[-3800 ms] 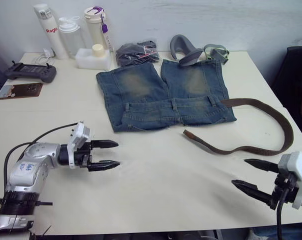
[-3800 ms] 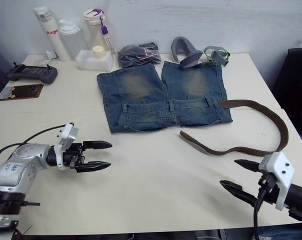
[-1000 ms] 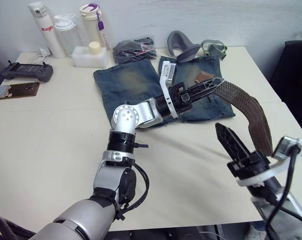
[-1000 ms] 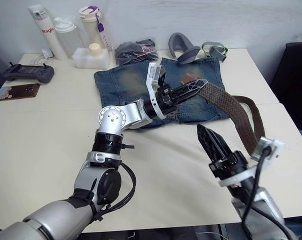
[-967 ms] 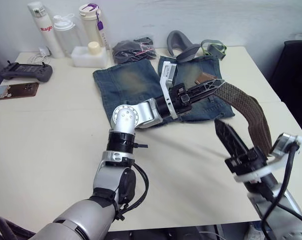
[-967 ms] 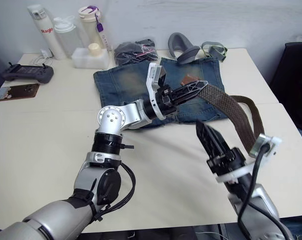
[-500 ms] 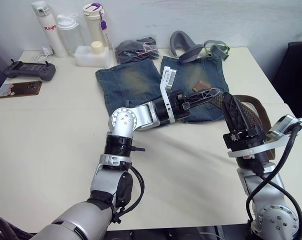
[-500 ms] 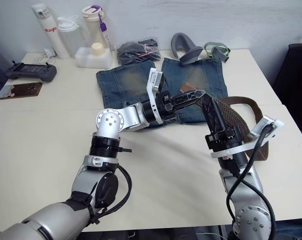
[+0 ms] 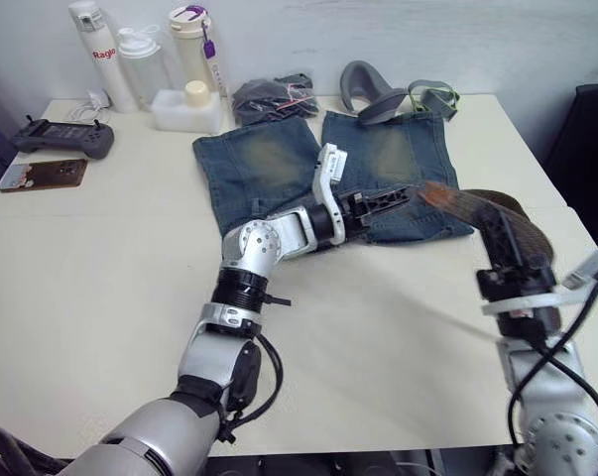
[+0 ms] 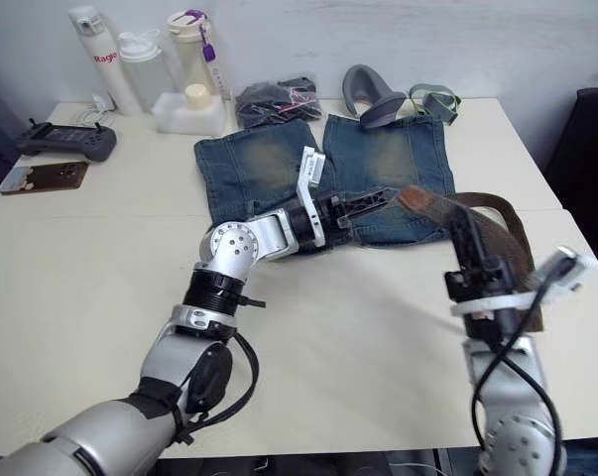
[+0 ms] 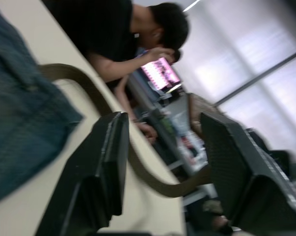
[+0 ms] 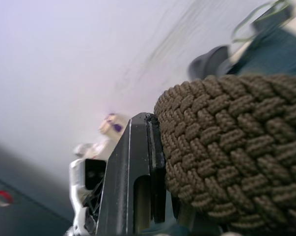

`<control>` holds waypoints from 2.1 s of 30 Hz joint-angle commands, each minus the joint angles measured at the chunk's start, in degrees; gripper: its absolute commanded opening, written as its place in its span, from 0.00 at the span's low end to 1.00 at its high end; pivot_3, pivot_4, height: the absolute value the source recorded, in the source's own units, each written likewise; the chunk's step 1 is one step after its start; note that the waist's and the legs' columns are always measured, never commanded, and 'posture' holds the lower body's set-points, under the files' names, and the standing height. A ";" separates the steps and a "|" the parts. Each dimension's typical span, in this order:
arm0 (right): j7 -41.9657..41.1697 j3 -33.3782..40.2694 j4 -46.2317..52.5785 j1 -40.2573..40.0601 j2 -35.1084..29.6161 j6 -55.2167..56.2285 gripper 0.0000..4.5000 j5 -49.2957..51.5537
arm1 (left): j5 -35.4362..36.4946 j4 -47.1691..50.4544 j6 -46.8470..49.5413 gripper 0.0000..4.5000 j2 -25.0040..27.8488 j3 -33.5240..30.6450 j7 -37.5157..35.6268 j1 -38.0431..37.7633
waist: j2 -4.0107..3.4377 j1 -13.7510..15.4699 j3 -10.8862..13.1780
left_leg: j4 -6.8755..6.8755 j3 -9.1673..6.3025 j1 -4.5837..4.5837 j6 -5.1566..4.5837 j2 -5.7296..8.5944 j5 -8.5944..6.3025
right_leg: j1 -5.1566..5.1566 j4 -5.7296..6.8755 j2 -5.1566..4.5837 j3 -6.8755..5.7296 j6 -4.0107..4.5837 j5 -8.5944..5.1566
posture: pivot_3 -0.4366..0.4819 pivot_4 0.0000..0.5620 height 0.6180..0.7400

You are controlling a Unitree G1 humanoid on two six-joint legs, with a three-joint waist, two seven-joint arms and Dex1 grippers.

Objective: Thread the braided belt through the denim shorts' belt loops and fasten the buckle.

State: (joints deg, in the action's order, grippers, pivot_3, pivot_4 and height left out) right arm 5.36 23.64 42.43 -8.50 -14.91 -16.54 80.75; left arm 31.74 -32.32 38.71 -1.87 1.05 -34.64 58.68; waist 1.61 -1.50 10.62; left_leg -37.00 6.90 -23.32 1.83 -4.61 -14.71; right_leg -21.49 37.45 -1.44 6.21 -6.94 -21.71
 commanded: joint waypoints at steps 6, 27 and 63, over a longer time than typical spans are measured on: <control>2.35 11.32 10.58 -11.16 -5.44 4.80 0.00 4.85 | -35.42 -27.03 -49.40 0.99 -2.15 22.70 3.58 10.72 | 0.04 -0.09 0.01 | -0.03 0.03 -0.03 -0.20 0.08 -0.13 | 0.04 -0.25 -0.10 0.17 -0.03 0.02 | 0.48 0.27 1.00; 6.41 9.44 14.70 -14.50 -12.97 7.52 0.00 5.33 | -56.74 -43.69 -60.78 0.00 1.56 27.06 11.76 13.42 | 0.07 -0.14 0.02 | -0.06 0.00 -0.02 -0.36 0.16 -0.36 | -0.06 -0.30 -0.05 0.39 -0.10 0.06 | 0.48 0.27 1.00; 25.61 11.21 16.94 -26.27 -36.85 -1.47 0.00 32.25 | -17.57 10.75 -20.72 0.99 25.73 14.77 -53.49 -3.07 | -0.03 -0.48 -0.09 | -0.42 -0.27 0.11 -0.59 -0.06 -0.22 | 0.10 0.37 -0.01 0.33 -0.12 0.08 | 0.48 0.27 1.00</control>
State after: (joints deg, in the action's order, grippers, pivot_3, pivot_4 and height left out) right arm 30.65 34.87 52.49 -34.97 -51.67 -19.14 111.49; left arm 11.37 -24.23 14.90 24.01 17.40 -85.99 54.59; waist 1.58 -1.98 10.53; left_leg -37.41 6.64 -23.21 1.24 -4.66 -14.93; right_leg -21.39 37.81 -1.45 6.53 -7.06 -21.64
